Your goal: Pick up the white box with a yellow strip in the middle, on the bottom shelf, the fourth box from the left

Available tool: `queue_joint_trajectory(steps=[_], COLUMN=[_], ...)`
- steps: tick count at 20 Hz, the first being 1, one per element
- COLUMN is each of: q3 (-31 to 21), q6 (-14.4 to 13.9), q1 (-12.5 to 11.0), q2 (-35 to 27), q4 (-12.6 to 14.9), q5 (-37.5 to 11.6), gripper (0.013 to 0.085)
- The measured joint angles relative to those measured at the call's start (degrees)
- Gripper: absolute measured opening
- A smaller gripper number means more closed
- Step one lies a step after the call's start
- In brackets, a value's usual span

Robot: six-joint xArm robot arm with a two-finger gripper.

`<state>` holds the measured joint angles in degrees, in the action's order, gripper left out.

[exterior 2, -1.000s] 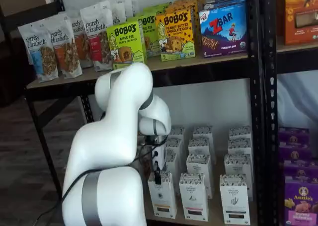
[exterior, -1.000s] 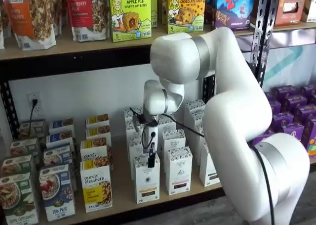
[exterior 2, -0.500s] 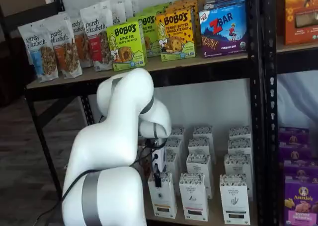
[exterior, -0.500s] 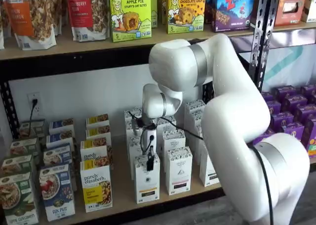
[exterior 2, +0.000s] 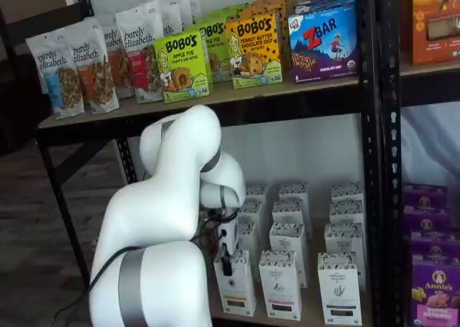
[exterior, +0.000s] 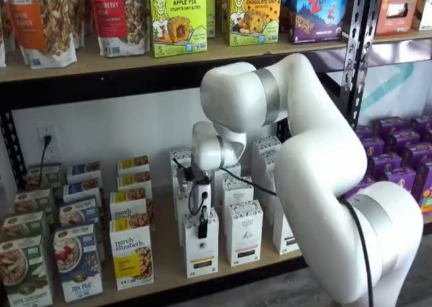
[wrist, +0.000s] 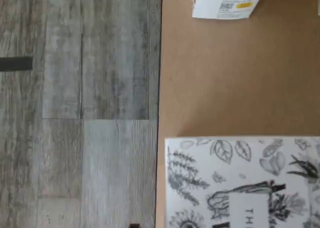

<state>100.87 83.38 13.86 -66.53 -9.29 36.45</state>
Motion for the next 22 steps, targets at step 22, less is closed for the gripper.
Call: queue_joint_trajectory(steps=[22], q3=[3.89], q6=[-0.9], q1=[0.38], q2=[-3.27], q4=[0.52], q5=[1.27], gripper=[0.069])
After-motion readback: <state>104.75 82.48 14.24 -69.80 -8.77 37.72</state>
